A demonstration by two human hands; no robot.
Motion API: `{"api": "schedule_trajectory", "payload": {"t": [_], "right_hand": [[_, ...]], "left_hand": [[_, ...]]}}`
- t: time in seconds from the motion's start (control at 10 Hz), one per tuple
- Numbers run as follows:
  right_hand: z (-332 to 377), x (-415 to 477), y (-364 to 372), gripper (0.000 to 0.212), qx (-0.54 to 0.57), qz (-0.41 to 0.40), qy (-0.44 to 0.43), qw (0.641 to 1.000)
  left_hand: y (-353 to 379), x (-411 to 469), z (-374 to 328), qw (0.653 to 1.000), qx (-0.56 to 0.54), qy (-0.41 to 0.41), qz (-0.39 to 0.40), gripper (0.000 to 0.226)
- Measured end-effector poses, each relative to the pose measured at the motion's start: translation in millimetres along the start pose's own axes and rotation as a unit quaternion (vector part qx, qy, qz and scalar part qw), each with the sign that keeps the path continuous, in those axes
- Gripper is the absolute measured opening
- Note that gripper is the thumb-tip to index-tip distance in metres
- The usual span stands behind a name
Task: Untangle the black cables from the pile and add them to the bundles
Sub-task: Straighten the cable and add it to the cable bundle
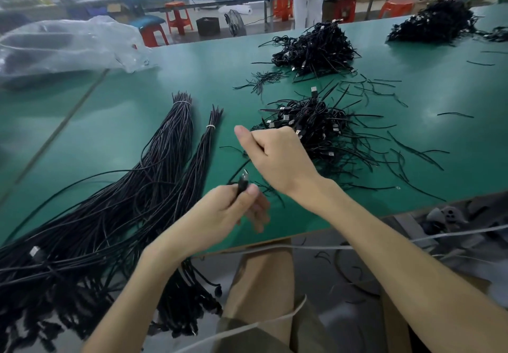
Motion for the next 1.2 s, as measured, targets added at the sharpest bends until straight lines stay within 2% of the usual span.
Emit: {"api": "schedule_trajectory", "payload": {"t": [0.1,0.2,0.3,0.5,0.7,0.8,0.9,1.0,1.1,1.2], "right_hand": [[14,-4,4,0.064,0.039,0.001,0.006,0.999],[19,-17,12,0.064,0.162,0.006,0.061,0.985],[23,-38,25,0.063,0.213,0.042,0.071,0.974],[15,-55,30,0.060,0.189,0.071,0.102,0.974],[10,-60,25,0.064,0.125,0.100,0.059,0.985],[6,-61,24,0.065,0.084,0.112,0.060,0.988],[5,-59,19,0.056,-0.016,0.143,0.057,0.988],[11,-57,10,0.039,-0.120,0.175,0.058,0.976],[25,-55,4,0.055,0.080,0.172,0.127,0.974],[37,-47,8,0.093,0.186,0.203,0.161,0.948]], "left_hand": [[-2,2,-1,0.998,-0.037,-0.022,-0.041,0.051],[-15,-3,10,0.745,-0.665,0.005,-0.053,0.053],[-6,14,5,0.854,-0.499,0.000,-0.150,0.066],[-21,10,-7,0.756,-0.638,0.057,-0.131,0.045],[-28,0,-14,0.710,-0.692,0.058,-0.120,0.036],[-30,-3,-12,0.732,-0.669,0.058,-0.117,0.035],[-35,-4,-8,0.757,-0.639,0.062,-0.122,0.031],[-37,-4,-1,0.782,-0.604,0.044,-0.148,0.038],[-29,-2,4,0.846,-0.497,0.020,-0.190,0.038],[-15,1,5,0.883,-0.438,0.009,-0.170,0.038]]}}
Point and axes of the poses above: each hand's wrist, its own x-axis towards the middle knuckle, its own y-axis out of the palm, z = x × y, the point moved 1 cm from there along x, towards the middle knuckle, and after that the axes turned 2 degrees about x, right-handed, at the moved point
